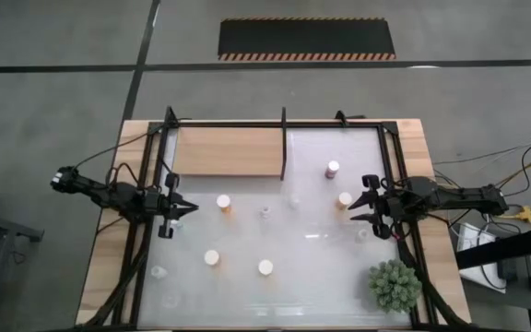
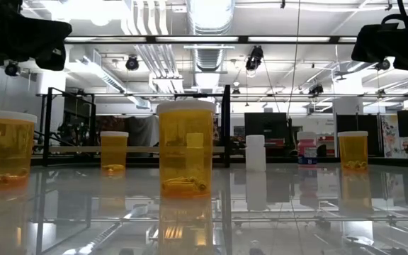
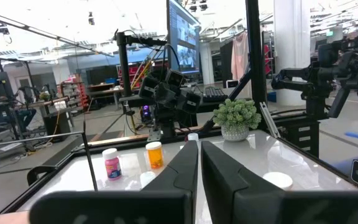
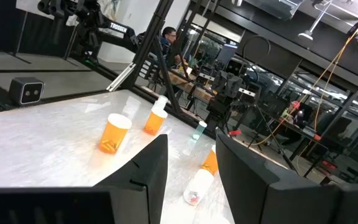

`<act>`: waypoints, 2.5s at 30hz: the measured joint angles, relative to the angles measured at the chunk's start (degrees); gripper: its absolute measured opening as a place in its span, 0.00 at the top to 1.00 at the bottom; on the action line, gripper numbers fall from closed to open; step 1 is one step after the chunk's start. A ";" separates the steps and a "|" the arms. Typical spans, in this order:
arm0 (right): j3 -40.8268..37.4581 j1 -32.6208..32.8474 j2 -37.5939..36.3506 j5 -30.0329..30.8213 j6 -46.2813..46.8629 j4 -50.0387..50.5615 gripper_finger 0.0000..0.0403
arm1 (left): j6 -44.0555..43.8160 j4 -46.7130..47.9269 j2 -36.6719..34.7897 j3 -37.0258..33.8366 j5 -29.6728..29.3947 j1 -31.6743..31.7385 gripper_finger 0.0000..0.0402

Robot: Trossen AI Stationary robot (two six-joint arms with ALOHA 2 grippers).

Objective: Pick and place medicine bottles onto shelf by color

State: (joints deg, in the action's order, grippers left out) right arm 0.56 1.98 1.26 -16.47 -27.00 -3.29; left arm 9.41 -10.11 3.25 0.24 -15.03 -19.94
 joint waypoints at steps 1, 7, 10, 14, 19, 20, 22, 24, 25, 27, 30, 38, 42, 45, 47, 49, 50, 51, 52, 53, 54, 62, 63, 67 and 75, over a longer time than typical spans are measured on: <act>0.01 0.01 0.02 0.01 0.00 -0.01 0.68 | 0.00 0.00 0.01 -0.01 -0.01 -0.01 0.99; 0.00 0.01 0.00 0.00 0.00 0.00 0.68 | 0.00 0.00 0.01 -0.01 -0.02 0.00 0.99; 0.00 0.02 0.00 0.02 -0.27 -0.02 0.68 | 0.00 0.00 0.00 -0.01 0.00 -0.01 0.99; 0.00 0.08 0.02 -0.02 2.33 -0.02 0.68 | 0.00 0.00 0.01 0.00 0.00 0.00 0.99; 0.01 0.13 0.01 -0.05 10.03 -0.02 0.68 | 0.00 0.00 0.01 0.01 -0.01 -0.01 0.99; 0.00 0.13 0.00 0.00 10.91 -0.02 0.68 | 0.00 0.00 0.02 -0.01 -0.01 0.00 0.99; 0.00 0.13 0.00 0.04 11.06 -0.04 0.68 | 0.00 0.00 0.01 -0.01 0.00 -0.02 0.99; 0.02 0.13 0.02 0.02 10.65 -0.04 0.68 | 0.07 -0.03 0.00 0.01 -0.02 0.00 0.99; 0.00 0.13 0.02 0.02 10.25 -0.04 0.68 | 0.09 -0.29 0.02 -0.01 -0.02 0.00 0.99; 0.00 0.13 0.02 0.02 9.97 -0.04 0.68 | -4.17 -1.26 0.02 0.01 0.20 -0.02 0.99; 0.00 0.13 0.02 0.02 9.90 -0.04 0.68 | -17.73 -2.96 0.05 0.00 1.32 -0.05 0.99; 0.01 0.15 -0.02 -0.02 29.72 -3.26 0.68 | -22.53 -8.90 0.09 -0.01 1.31 -0.04 0.99; 0.00 0.13 -0.02 -0.03 37.69 -8.84 0.68 | -22.53 -12.90 0.11 0.00 0.87 -0.02 0.99; 0.00 0.13 -0.02 -0.02 35.69 -13.28 0.68 | -22.51 -16.02 0.09 0.18 -1.45 -0.02 0.99; 0.00 0.13 -0.02 -0.01 33.40 -15.47 0.68 | -22.51 -16.67 0.11 0.33 -1.90 -0.02 0.99; 0.00 0.13 -0.02 -0.02 32.08 -16.61 0.68 | -22.51 -16.70 0.11 0.45 -1.92 -0.02 0.99; 0.00 0.13 -0.02 -0.02 31.90 -16.92 0.68 | -22.51 -16.82 0.11 0.45 -1.95 -0.02 0.99; 0.00 0.13 -0.02 -0.02 31.72 -17.03 0.68 | -22.51 -17.02 0.11 0.45 -1.95 -0.02 0.99; 0.00 0.13 -0.02 -0.02 31.38 -17.01 0.68 | -22.51 -17.18 0.11 0.45 -1.96 -0.02 0.99; 0.00 0.13 -0.02 0.00 30.98 -17.00 0.68 | -22.51 -17.40 0.11 0.38 -2.10 -0.02 0.99; 0.00 0.13 -0.02 0.00 30.85 -17.00 0.68 | -22.49 -17.66 0.11 0.33 -2.62 -0.02 0.99; 0.00 0.15 -0.02 4.03 30.86 -17.25 0.68 | -24.12 -17.97 4.48 2.04 -12.56 -0.02 0.99; 0.00 0.13 0.00 5.59 30.86 -17.16 0.68 | -24.55 -18.03 5.88 2.91 -13.28 0.00 0.99; 0.00 0.13 0.66 8.02 30.84 -16.48 0.68 | -25.64 -17.86 13.10 7.20 -15.32 -0.02 0.99; 0.00 0.13 0.72 8.11 28.14 -16.87 0.68 | -25.64 -14.35 29.13 21.81 -15.37 0.00 0.99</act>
State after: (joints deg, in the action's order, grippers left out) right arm 0.56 2.11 1.98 -8.36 1.13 -20.16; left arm -16.23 -24.46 32.37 22.06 -30.39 -19.94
